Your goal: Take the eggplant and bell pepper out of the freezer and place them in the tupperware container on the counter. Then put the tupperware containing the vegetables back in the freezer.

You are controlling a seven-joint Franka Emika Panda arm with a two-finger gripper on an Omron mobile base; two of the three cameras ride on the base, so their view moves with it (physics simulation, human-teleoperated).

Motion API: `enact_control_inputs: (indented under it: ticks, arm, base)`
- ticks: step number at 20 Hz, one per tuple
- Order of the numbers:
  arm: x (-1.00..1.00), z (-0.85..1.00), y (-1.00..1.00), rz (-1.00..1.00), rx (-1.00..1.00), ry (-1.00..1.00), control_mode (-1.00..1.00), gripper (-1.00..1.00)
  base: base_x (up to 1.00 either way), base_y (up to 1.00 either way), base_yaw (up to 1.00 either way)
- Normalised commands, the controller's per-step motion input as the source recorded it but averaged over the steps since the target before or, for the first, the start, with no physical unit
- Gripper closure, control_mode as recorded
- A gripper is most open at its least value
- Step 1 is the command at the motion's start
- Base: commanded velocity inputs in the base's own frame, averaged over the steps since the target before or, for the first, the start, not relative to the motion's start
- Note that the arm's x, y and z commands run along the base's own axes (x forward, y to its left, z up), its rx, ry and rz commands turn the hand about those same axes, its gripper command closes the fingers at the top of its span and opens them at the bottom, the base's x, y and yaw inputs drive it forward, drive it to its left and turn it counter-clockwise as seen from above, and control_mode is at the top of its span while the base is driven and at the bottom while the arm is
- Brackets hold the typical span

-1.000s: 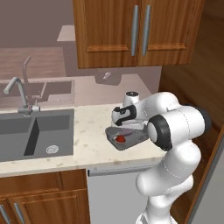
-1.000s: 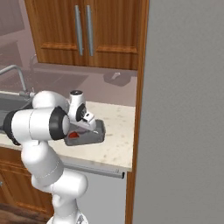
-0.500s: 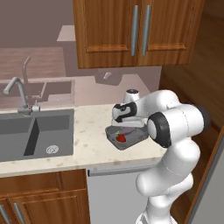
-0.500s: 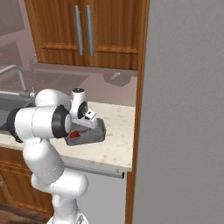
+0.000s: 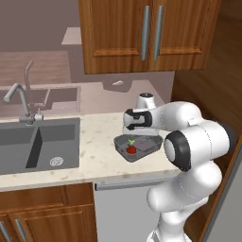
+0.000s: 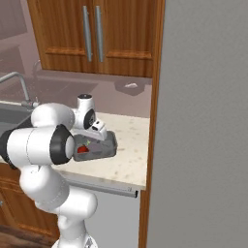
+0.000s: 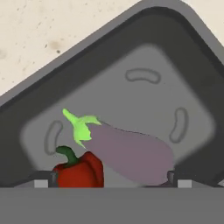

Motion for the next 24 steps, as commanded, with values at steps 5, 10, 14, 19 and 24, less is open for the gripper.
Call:
enact_control_inputs:
  ticks: [5, 10, 14, 19, 24]
  arm:
    - [-0.13, 0.45, -0.33, 0.0, -0.01, 0.0, -1.0, -1.0]
    - [0.0, 0.1, -0.7, 0.0, -0.05, 0.0, -1.0, -1.0]
    - [0.0, 0.0, -0.58, 0.02, -0.05, 0.0, -1.0, -1.0]
    - [0.0, -0.07, -0.2, 0.06, -0.03, 0.0, -1.0, -1.0]
    - [0.05, -0.15, -0.18, 0.11, -0.01, 0.0, -1.0, -1.0]
  base:
    - [0.0, 0.0, 0.0]
    - [0.0, 0.0, 0.0]
    - [0.0, 0.0, 0.0]
    - [0.0, 0.0, 0.0]
    - [0.0, 0.0, 0.0]
